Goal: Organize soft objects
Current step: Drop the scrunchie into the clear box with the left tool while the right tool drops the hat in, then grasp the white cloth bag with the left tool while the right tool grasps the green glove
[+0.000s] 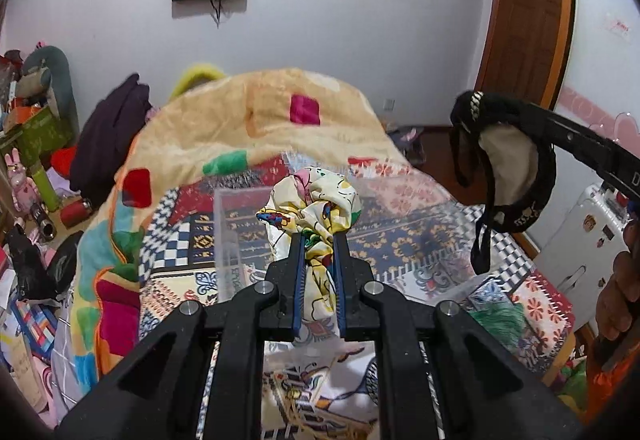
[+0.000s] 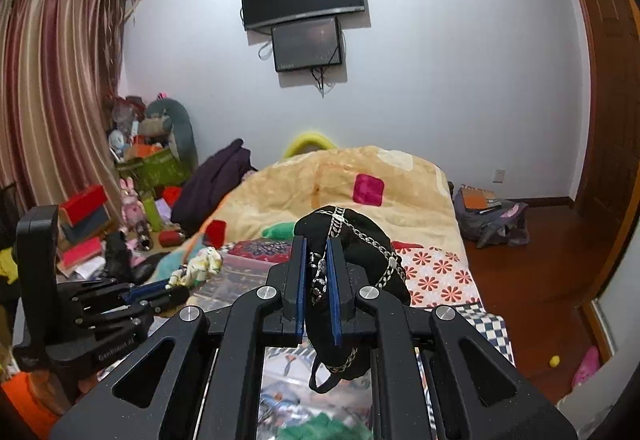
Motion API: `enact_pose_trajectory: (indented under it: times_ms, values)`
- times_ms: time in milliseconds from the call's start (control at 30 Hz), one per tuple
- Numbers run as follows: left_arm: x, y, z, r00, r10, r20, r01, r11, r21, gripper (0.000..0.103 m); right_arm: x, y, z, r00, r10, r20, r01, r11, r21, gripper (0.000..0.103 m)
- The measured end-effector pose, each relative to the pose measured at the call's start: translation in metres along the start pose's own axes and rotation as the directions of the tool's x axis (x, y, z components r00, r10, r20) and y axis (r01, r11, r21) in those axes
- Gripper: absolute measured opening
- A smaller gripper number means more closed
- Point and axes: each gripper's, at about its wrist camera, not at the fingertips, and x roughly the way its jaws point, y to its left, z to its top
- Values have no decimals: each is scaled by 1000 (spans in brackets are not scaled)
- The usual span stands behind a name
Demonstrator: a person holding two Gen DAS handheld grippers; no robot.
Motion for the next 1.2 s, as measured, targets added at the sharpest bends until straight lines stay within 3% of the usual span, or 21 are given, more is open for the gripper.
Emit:
enact_pose_trajectory:
  times_ms: [233, 367, 433, 500, 567, 733, 800, 867, 933, 1033, 1133, 1200]
  values:
    - [44, -5, -3, 993, 5, -120, -3, 1000, 19, 12, 43, 11, -15, 991, -7, -131, -5, 996, -85, 9]
    - [55, -12, -7, 988, -1, -157, 9, 999, 49, 12, 62, 11, -30, 975, 10, -222, -32, 995, -95, 9]
    - [57, -14, -8, 985, -8, -172, 17, 998, 53, 16, 70, 10, -34, 961, 33, -276, -60, 994, -89, 9]
    - [57, -14, -10, 982, -28, -188, 36, 998, 42, 28, 73, 7, -40, 943, 66, -325, -94, 993, -71, 12]
    - [53, -14, -11, 983, -37, -181, 44, 999, 33, 30, 71, 4, -40, 936, 78, -343, -101, 994, -50, 13]
    - [30, -18, -10, 990, -33, -135, 42, 997, 63, 33, 50, -7, -31, 940, 124, -317, -124, 992, 20, 15]
    - [14, -19, -10, 994, -37, -100, 44, 997, 68, 39, 34, -10, -26, 952, 117, -284, -116, 993, 22, 22]
    - [-2, -20, -10, 997, -40, -61, 44, 997, 67, 44, 21, -10, -22, 964, 105, -245, -103, 994, 21, 41]
    - [-18, -21, -11, 999, -48, -26, 49, 996, 70, 49, 7, -8, -20, 974, 87, -209, -86, 996, 15, 49]
    - [-37, -22, -15, 998, -59, 12, 58, 996, 73, 56, -9, -5, -22, 982, 51, -180, -53, 999, -5, 54]
    - [-47, -23, -23, 997, -74, 20, 73, 995, 75, 57, -23, -4, -28, 987, 31, -159, -32, 999, -4, 64]
    - [-52, -24, -30, 997, -81, 18, 79, 994, 74, 57, -30, -4, -34, 988, 25, -154, -25, 1000, -2, 65]
